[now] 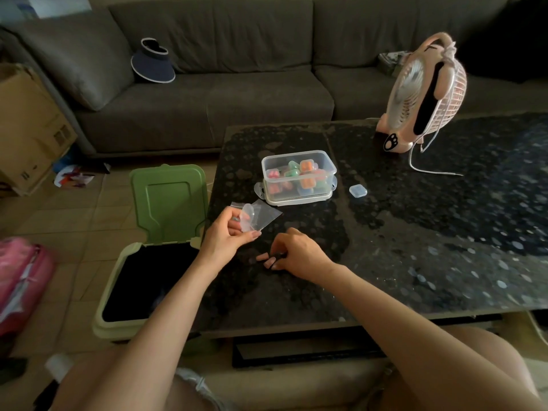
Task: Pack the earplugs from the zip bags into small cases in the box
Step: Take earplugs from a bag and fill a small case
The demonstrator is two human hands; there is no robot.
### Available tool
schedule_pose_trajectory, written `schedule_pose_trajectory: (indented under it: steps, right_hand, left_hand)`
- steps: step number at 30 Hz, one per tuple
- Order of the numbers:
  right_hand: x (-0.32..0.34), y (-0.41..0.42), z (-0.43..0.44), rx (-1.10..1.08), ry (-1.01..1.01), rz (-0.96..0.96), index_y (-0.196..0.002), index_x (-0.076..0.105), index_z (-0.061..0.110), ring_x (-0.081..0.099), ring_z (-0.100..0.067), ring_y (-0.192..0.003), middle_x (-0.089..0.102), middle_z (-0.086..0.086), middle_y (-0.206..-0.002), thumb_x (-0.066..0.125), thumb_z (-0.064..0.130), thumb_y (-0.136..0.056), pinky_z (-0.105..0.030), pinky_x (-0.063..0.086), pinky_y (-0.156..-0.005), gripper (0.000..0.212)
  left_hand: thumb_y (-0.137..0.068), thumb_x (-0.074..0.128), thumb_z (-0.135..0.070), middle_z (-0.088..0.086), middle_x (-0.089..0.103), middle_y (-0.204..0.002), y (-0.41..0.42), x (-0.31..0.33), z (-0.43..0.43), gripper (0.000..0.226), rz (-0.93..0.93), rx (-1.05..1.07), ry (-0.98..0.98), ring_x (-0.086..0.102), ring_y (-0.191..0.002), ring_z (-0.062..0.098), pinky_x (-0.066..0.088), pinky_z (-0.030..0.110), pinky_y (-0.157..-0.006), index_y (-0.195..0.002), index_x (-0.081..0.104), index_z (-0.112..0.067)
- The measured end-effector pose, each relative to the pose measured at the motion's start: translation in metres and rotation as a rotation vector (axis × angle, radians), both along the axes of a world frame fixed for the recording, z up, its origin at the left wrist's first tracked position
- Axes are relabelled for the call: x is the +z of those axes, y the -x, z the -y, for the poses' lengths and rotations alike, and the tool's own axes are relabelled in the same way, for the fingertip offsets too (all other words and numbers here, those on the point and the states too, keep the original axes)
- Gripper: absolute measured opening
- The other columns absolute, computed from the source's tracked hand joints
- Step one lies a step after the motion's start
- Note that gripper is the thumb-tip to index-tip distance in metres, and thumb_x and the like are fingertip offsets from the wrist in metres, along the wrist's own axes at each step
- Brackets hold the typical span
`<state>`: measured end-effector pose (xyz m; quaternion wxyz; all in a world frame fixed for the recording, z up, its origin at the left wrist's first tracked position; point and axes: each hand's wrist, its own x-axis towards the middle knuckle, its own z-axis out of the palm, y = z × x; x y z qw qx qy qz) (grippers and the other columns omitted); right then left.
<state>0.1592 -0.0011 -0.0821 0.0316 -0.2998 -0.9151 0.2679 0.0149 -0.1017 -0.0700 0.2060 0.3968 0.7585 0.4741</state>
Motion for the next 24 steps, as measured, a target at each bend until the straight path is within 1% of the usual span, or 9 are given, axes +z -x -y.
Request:
schedule_pose_trajectory:
  steps: [4, 7, 9, 12, 15, 18, 20, 22, 24]
  right_hand:
    - [-0.002, 0.0, 0.002, 0.033, -0.043, -0.004, -0.095, 0.063, 0.017, 0.053, -0.013, -0.092, 0.044, 0.004, -0.099, 0.072, 0.027, -0.081, -0.022, 0.038, -0.072, 0.02]
    - [0.006, -0.003, -0.005, 0.059, -0.004, 0.019, -0.093, 0.064, 0.018, 0.052, -0.011, -0.087, 0.051, 0.003, -0.097, 0.074, 0.028, -0.079, -0.022, 0.039, -0.07, 0.019]
    - [0.015, -0.005, -0.01, 0.004, 0.047, -0.051, -0.087, 0.065, 0.018, 0.054, -0.009, -0.08, 0.059, 0.003, -0.09, 0.076, 0.027, -0.077, -0.019, 0.04, -0.067, 0.017]
    - [0.027, -0.009, -0.014, -0.118, 0.116, -0.27, -0.083, 0.062, 0.019, 0.053, -0.004, -0.071, 0.06, 0.008, -0.08, 0.075, 0.027, -0.078, -0.014, 0.038, -0.06, 0.016]
    - [0.029, -0.008, -0.01, -0.122, 0.143, -0.407, -0.086, 0.066, 0.016, 0.055, -0.003, -0.069, 0.063, 0.006, -0.082, 0.074, 0.025, -0.079, -0.011, 0.042, -0.062, 0.014]
    - [0.023, -0.006, -0.005, -0.078, 0.089, -0.386, -0.09, 0.069, 0.014, 0.058, -0.007, -0.075, 0.066, 0.001, -0.09, 0.073, 0.023, -0.08, -0.016, 0.047, -0.068, 0.013]
    - [0.021, -0.005, -0.005, -0.045, 0.042, -0.355, -0.091, 0.07, 0.015, 0.057, -0.009, -0.077, 0.065, 0.001, -0.092, 0.072, 0.022, -0.081, -0.015, 0.045, -0.068, 0.012]
    - [0.02, -0.003, -0.005, -0.028, 0.042, -0.348, -0.094, 0.071, 0.016, 0.058, -0.01, -0.078, 0.065, 0.001, -0.093, 0.072, 0.023, -0.082, -0.017, 0.047, -0.069, 0.014]
    - [0.019, -0.002, -0.006, -0.041, 0.066, -0.375, -0.098, 0.07, 0.017, 0.06, -0.01, -0.079, 0.066, 0.002, -0.093, 0.071, 0.024, -0.082, -0.023, 0.052, -0.073, 0.017]
  left_hand:
    - [-0.073, 0.078, -0.02, 0.004, 0.062, -0.095, 0.0, 0.001, 0.0, 0.041, 0.027, 0.016, 0.001, 0.059, -0.08, 0.013, 0.05, 0.033, -0.081, -0.104, 0.052, -0.016]
    - [-0.074, 0.078, -0.016, 0.007, 0.064, -0.101, 0.0, -0.002, 0.0, 0.038, 0.057, -0.011, 0.006, 0.062, -0.087, 0.018, 0.051, 0.035, -0.085, -0.102, 0.052, -0.018]
    - [-0.074, 0.077, -0.012, 0.007, 0.065, -0.103, -0.002, -0.002, 0.0, 0.036, 0.077, -0.044, -0.007, 0.064, -0.09, 0.019, 0.05, 0.034, -0.085, -0.099, 0.051, -0.017]
    - [-0.073, 0.077, -0.007, 0.007, 0.066, -0.099, -0.008, 0.001, 0.0, 0.037, 0.112, -0.09, -0.042, 0.064, -0.092, 0.018, 0.049, 0.03, -0.083, -0.099, 0.05, -0.01]
    - [-0.072, 0.077, -0.003, 0.004, 0.062, -0.092, -0.014, 0.003, 0.0, 0.038, 0.144, -0.138, -0.068, 0.062, -0.085, 0.013, 0.049, 0.029, -0.079, -0.097, 0.049, -0.008]
    - [-0.072, 0.077, -0.003, 0.001, 0.066, -0.091, -0.018, 0.003, 0.0, 0.039, 0.164, -0.171, -0.069, 0.066, -0.084, 0.01, 0.052, 0.023, -0.076, -0.098, 0.048, -0.008]
    - [-0.072, 0.076, -0.002, 0.003, 0.068, -0.093, -0.019, 0.004, 0.0, 0.041, 0.166, -0.169, -0.069, 0.068, -0.084, 0.011, 0.053, 0.02, -0.075, -0.101, 0.048, -0.005]
    - [-0.071, 0.077, -0.002, 0.006, 0.068, -0.094, -0.018, 0.004, 0.0, 0.042, 0.167, -0.156, -0.072, 0.068, -0.086, 0.014, 0.054, 0.023, -0.077, -0.102, 0.047, -0.003]
    - [-0.071, 0.077, -0.001, 0.012, 0.067, -0.098, -0.015, 0.003, 0.001, 0.042, 0.173, -0.138, -0.08, 0.067, -0.09, 0.02, 0.053, 0.031, -0.08, -0.101, 0.048, -0.005]
